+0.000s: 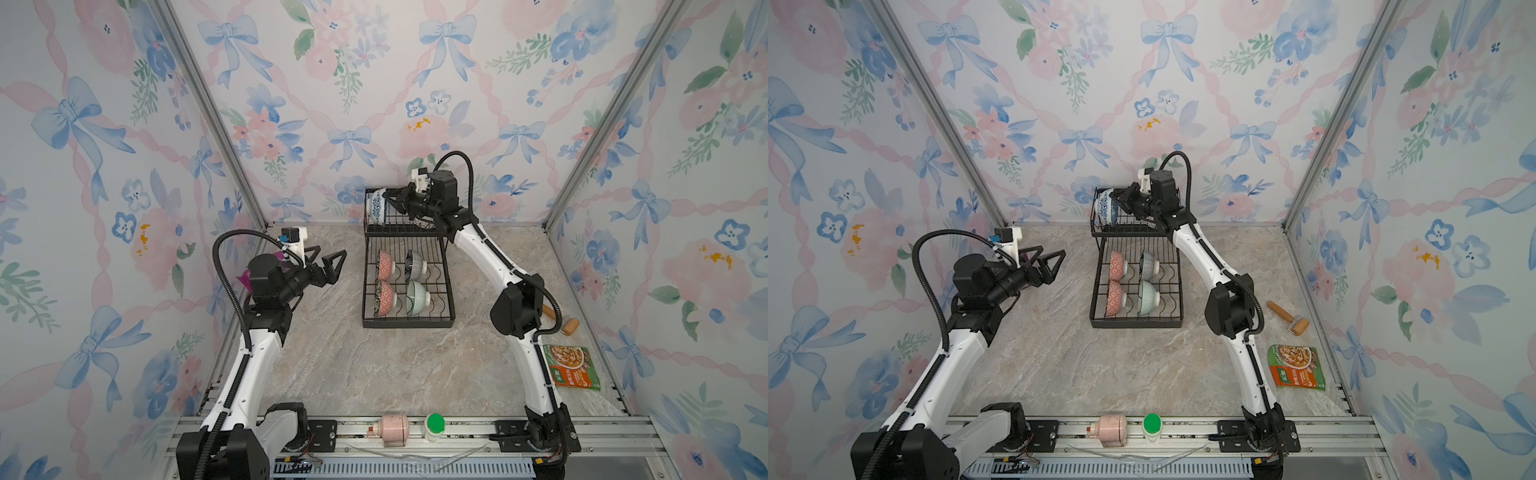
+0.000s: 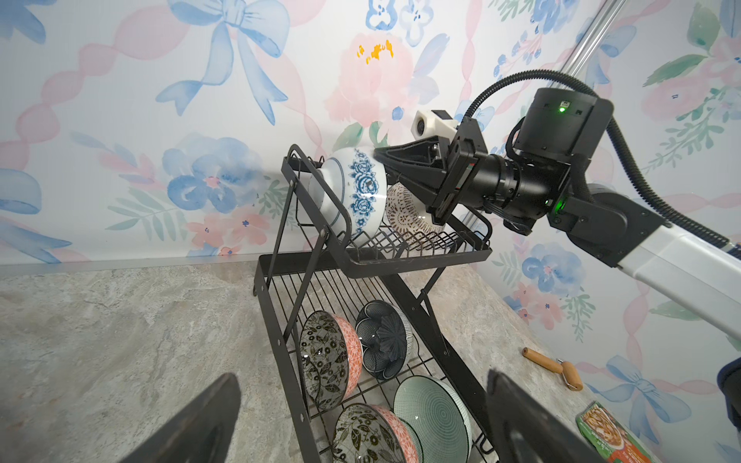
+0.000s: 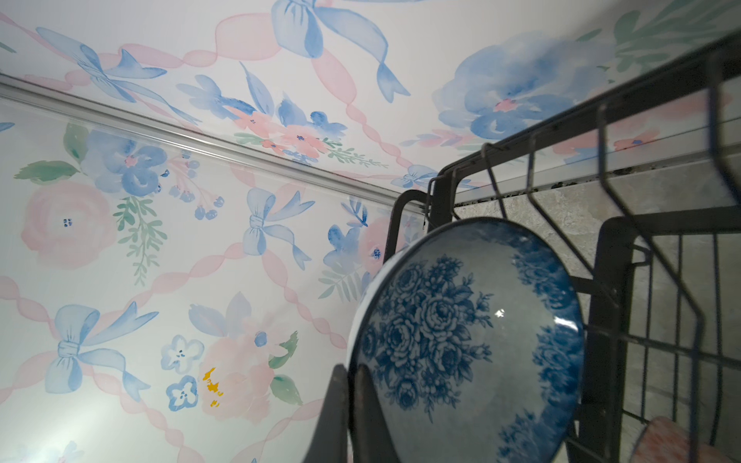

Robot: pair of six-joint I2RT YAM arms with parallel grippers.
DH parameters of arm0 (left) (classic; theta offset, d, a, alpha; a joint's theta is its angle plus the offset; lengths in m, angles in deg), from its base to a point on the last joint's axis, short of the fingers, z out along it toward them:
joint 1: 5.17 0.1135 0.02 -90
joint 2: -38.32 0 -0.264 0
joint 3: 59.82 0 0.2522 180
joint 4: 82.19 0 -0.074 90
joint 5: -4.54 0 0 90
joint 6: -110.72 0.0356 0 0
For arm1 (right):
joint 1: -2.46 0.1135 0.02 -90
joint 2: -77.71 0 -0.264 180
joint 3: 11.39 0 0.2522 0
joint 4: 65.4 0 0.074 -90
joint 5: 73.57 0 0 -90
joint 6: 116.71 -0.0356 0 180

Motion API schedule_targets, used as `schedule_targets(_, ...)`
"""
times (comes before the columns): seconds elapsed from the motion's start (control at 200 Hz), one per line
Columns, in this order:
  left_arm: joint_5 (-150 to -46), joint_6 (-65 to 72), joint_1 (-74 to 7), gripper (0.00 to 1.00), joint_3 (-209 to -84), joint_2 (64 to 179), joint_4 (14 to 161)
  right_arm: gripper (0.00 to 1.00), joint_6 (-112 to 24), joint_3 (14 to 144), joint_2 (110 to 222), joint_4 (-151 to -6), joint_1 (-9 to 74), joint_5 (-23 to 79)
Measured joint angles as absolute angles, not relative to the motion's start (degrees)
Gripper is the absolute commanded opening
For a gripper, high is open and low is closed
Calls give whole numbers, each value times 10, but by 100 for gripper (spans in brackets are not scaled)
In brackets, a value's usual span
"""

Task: Load bowls into a dish rack
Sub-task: Place the bowl in the dish rack.

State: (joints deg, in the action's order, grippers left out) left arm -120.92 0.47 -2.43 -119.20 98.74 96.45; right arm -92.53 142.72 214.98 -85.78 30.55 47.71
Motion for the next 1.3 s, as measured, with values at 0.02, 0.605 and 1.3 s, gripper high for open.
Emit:
schedule_targets(0.02, -1209, 5, -24, 98, -1192, 987, 965, 0, -925, 1428, 2150, -858, 306, 477)
schedule_targets(0.605, -1213, -4, -23, 98, -1191, 984, 977, 0, -823, 1491, 2157, -982, 305, 458)
schedule_targets(1.3, -1213, -4, -23, 98, -1188, 983, 977, 12, -766, 1497, 2138, -1059, 298, 443)
